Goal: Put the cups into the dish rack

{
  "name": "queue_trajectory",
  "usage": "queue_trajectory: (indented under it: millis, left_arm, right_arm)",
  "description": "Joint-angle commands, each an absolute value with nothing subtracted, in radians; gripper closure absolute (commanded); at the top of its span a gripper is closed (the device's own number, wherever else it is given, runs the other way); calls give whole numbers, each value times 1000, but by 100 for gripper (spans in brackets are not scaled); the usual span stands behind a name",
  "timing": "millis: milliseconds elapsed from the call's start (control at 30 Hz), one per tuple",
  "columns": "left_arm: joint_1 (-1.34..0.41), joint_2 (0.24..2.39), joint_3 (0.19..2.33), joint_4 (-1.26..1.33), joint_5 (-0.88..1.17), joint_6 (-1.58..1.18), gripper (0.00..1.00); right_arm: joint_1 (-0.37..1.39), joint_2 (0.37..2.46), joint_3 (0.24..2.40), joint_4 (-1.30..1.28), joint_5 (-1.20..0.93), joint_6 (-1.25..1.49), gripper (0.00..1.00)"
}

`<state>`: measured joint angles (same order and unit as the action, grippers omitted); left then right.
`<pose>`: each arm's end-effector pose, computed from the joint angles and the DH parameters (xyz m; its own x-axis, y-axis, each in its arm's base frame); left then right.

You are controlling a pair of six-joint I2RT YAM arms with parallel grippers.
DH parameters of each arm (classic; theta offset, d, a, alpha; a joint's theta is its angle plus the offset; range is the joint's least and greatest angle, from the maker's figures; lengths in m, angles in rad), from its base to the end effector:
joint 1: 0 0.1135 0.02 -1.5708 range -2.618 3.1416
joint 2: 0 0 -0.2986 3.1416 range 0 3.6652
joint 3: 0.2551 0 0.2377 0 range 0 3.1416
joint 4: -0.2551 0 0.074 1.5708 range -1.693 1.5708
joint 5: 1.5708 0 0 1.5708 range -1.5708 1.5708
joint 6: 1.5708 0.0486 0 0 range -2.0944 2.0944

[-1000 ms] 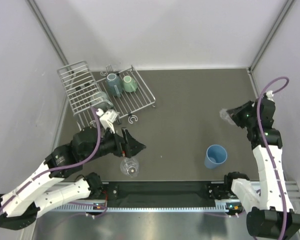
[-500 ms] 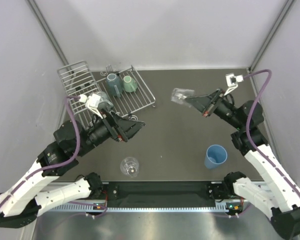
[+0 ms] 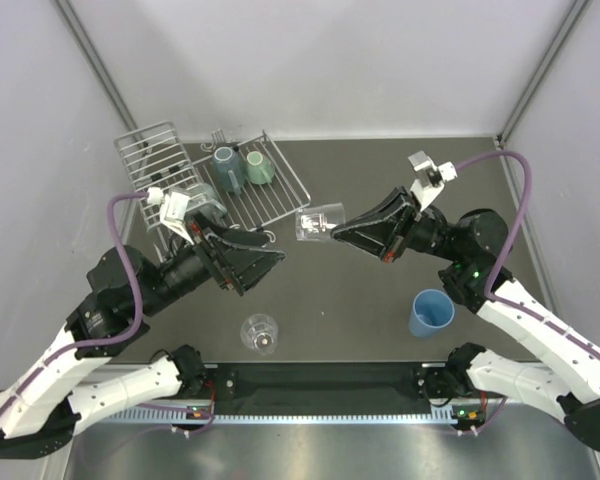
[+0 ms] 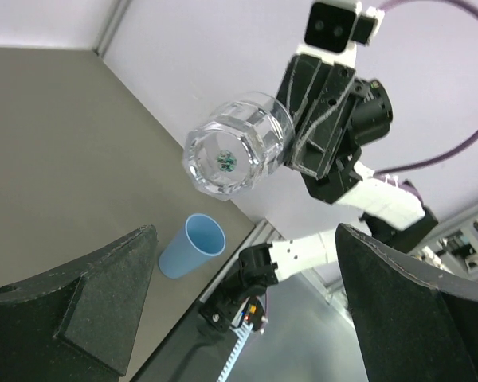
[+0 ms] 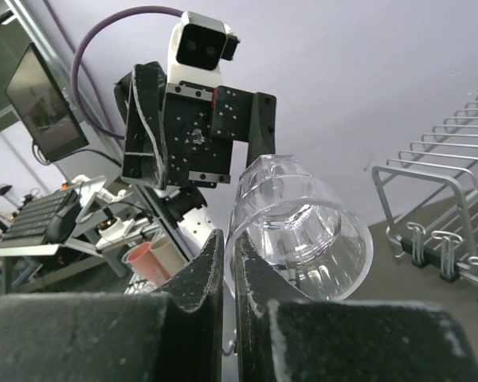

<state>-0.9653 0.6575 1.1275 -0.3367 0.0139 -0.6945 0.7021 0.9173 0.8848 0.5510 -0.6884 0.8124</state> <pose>0.0467 -0.0687 0.4699 -0.4731 -0.4409 -0.7627 0.6862 0.3586 -0.6329 0.1077 0.1315 0.4583 -0.4077 0.3895 -0.8259 -0.9074 -0.0719 0.4140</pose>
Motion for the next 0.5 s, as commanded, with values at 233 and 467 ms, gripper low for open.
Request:
queue_trajectory:
  millis: [233,467]
  left_arm:
    - [-969,739,1166,-264,170,-681,2]
    - [-969,733,1169,-267,149,-676,6]
  right_arm:
    - [756,965,930,735,-753,851,100]
    - [767,966,930,738,-804,853,100]
